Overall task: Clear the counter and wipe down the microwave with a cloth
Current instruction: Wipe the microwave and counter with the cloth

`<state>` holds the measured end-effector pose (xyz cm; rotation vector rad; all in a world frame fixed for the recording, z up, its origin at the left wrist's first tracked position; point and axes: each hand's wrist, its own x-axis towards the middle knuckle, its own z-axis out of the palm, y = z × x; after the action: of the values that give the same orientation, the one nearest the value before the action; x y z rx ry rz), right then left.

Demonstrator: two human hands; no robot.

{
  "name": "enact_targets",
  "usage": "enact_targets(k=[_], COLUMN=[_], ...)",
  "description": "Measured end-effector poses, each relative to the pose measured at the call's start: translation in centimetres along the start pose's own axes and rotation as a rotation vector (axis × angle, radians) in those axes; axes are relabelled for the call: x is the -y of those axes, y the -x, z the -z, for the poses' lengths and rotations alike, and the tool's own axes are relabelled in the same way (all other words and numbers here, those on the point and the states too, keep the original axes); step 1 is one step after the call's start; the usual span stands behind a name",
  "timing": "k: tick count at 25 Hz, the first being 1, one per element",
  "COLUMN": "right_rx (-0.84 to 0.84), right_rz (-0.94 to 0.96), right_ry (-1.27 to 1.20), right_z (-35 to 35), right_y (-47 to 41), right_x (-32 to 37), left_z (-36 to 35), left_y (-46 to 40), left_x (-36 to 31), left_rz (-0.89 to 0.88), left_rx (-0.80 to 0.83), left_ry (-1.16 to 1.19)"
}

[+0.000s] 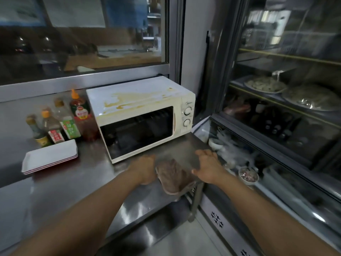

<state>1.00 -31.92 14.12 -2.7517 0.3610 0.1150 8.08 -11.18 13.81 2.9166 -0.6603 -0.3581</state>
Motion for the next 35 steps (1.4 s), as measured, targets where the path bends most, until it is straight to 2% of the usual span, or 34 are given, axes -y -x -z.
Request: enact_targets(k=[10, 20, 22, 27, 32, 35], right_rx=[0.244, 0.184, 0.208, 0.304, 0.392, 0.463], right_rz=[-0.094, -0.228, -0.196, -0.086, 0.123, 0.261], right_ry=[-0.06, 0.027, -0.054, -0.433, -0.615, -0.693], right_z=[-8.6, -13.2, -12.9, -9.1, -3.3, 1.2], right_y=[-10.1, -13.5, -14.0, -15.6, -17.3, -17.5], right_x=[-2.0, -1.4, -1.5, -1.5, -1.5, -1.5], left_z=[-5.2, -7.4, -7.2, -5.7, -2.3, 0.0], left_y=[-11.0, -15.3, -15.5, -14.6, -12.6, -11.3], left_x=[2.4, 3.1, 2.9, 2.0, -0.6, -2.4], left_rz=[0.02, 0.008, 0.016, 0.125, 0.259, 0.372], left_rx=[0.126, 0.168, 0.155, 0.135, 0.034, -0.055], left_ry=[0.043, 0.113, 0.115, 0.169, 0.229, 0.372])
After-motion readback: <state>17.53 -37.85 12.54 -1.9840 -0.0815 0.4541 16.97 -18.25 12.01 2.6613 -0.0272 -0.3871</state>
